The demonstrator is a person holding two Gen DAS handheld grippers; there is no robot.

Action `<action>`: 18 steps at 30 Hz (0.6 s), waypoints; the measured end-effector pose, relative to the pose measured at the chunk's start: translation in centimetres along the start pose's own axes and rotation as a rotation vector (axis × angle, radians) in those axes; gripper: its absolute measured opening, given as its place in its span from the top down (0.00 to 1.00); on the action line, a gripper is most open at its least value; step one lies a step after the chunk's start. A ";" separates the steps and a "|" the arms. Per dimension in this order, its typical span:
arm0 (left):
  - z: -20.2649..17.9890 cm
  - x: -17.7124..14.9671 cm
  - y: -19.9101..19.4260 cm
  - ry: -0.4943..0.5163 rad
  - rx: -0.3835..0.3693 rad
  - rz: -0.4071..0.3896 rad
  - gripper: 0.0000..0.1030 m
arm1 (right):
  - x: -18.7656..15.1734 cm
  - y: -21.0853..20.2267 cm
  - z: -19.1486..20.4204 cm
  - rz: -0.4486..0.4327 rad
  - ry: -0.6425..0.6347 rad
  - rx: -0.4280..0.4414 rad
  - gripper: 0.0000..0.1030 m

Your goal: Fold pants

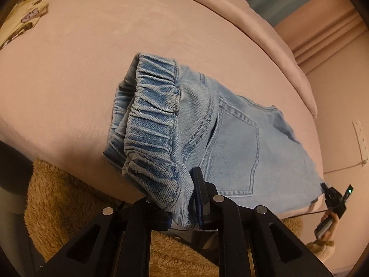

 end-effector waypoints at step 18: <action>-0.5 2.4 -4.8 0.000 0.059 -0.094 0.44 | -0.5 -2.4 0.5 -0.047 -0.142 -0.263 0.40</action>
Point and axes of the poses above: each gripper's, at about its wrist camera, not at the fingertips, and y roughly the way its jaws point, z to its left, x to its top, the point moved 10 cm from there along y, roughly the way its jaws point, and after that the axes turned 11 degrees about -x, right-handed, at the moved point
